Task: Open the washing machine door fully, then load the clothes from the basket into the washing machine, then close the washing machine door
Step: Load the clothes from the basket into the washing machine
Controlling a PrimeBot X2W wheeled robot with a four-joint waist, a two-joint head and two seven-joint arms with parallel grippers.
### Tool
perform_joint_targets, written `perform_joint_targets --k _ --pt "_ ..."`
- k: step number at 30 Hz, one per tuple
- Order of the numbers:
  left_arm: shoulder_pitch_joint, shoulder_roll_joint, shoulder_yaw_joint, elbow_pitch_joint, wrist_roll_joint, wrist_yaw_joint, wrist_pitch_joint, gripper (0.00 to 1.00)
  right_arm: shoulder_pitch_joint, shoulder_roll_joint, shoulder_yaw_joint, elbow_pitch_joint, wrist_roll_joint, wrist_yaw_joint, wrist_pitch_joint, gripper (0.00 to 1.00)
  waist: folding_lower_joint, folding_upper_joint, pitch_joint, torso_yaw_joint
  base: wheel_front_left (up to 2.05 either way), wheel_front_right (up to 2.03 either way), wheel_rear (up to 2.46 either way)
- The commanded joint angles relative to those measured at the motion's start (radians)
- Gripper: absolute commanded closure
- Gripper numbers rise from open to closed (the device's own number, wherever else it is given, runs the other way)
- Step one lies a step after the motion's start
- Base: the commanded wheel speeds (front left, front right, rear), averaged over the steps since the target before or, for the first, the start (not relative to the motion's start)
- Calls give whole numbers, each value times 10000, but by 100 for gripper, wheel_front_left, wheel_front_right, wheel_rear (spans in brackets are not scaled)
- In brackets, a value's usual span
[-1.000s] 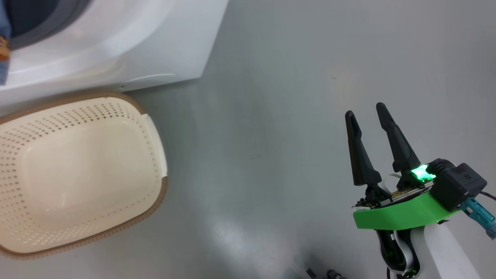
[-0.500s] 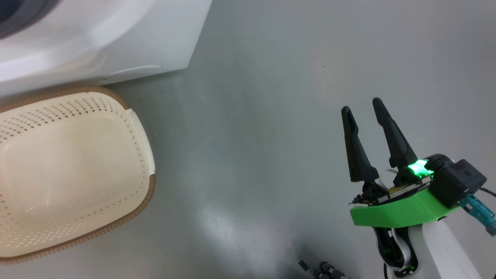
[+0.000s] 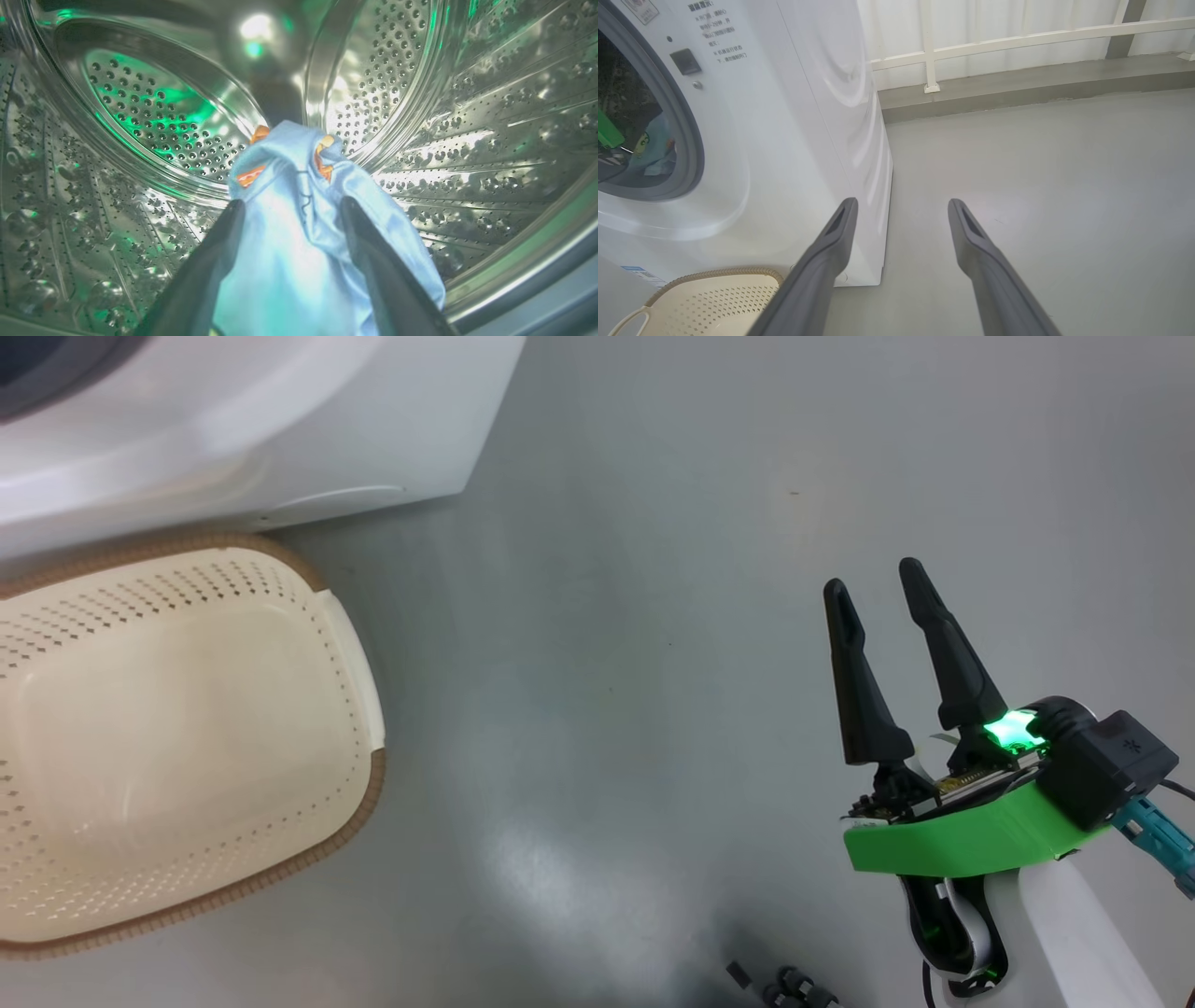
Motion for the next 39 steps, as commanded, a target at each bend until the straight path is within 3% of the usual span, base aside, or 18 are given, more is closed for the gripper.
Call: perform_joint_targets --k 1,9,18,24,39 --pt "-205 400 -15 -62 -44 10 -53 0 36 -82 119 -220 60 71 -76 0 0 0 -25 41 0 0 0" --pt "-504 159 -939 1105 -813 6 129 0 -2 -82 97 -217 41 71 -76 0 0 0 -160 199 0 0 0" --pt "-222 54 -1070 796 -1767 5 -43 0 8 -82 -68 -182 -99 71 -76 0 0 0 -359 401 0 0 0" --pt "867 1 -416 -672 -1619 78 -50 0 -41 -81 -183 -205 -274 71 -76 0 0 0 -577 588 0 0 0" --pt "3586 -1118 1618 -3325 -609 119 -52 0 -81 -81 -354 -13 -763 71 -76 0 0 0 -1347 1132 0 0 0"
